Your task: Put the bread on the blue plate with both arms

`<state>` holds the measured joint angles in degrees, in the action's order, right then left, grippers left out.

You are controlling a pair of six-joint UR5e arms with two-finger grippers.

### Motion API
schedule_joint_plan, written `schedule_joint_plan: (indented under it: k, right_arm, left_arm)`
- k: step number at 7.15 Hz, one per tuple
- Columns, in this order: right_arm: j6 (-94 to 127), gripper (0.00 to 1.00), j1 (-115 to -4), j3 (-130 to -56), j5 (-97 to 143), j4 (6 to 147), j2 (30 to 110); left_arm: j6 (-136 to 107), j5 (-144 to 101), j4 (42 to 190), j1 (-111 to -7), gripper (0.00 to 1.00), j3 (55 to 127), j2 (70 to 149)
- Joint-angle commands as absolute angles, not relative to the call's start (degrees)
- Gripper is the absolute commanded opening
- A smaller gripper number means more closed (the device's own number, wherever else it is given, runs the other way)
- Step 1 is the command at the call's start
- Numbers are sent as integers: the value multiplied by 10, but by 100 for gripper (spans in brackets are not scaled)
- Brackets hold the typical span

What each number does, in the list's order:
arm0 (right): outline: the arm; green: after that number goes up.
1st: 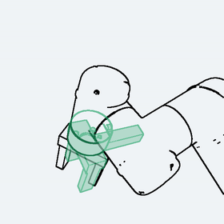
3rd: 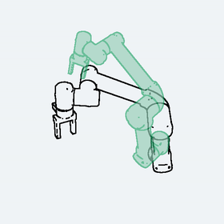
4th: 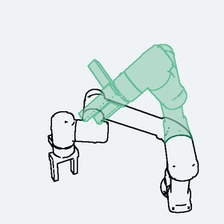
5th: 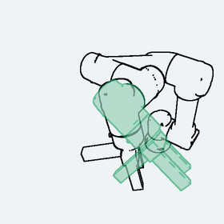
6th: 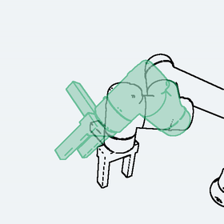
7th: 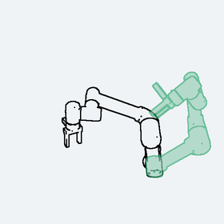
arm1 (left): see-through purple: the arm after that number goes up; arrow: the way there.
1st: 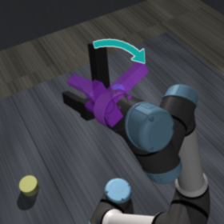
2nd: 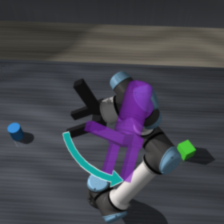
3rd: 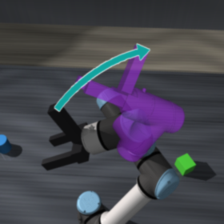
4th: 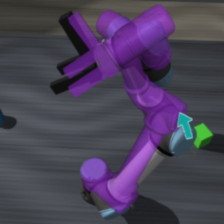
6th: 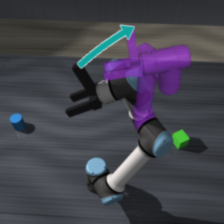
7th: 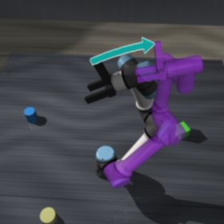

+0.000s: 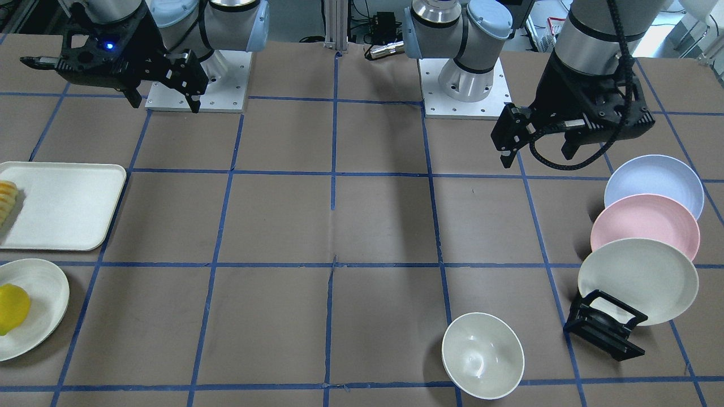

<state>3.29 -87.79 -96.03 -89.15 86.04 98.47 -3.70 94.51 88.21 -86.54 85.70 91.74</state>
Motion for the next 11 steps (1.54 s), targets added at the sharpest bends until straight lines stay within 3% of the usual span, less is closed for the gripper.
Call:
schedule_joint_plan:
  k: [1, 6, 8, 11]
  right_arm:
    - [30, 100, -860, -961, -892, 863, 983]
    - [-88, 100, -699, -995, -892, 869, 978]
    - [-155, 100, -612, -1012, -915, 900, 962]
    - [-238, 100, -479, -1012, -944, 977, 849]
  left_arm:
    - [-38, 946, 882, -865, 100, 859, 916]
    - [55, 952, 923, -841, 100, 860, 912]
    - [83, 952, 933, -763, 100, 860, 910]
    - [104, 1001, 947, -570, 100, 861, 913]
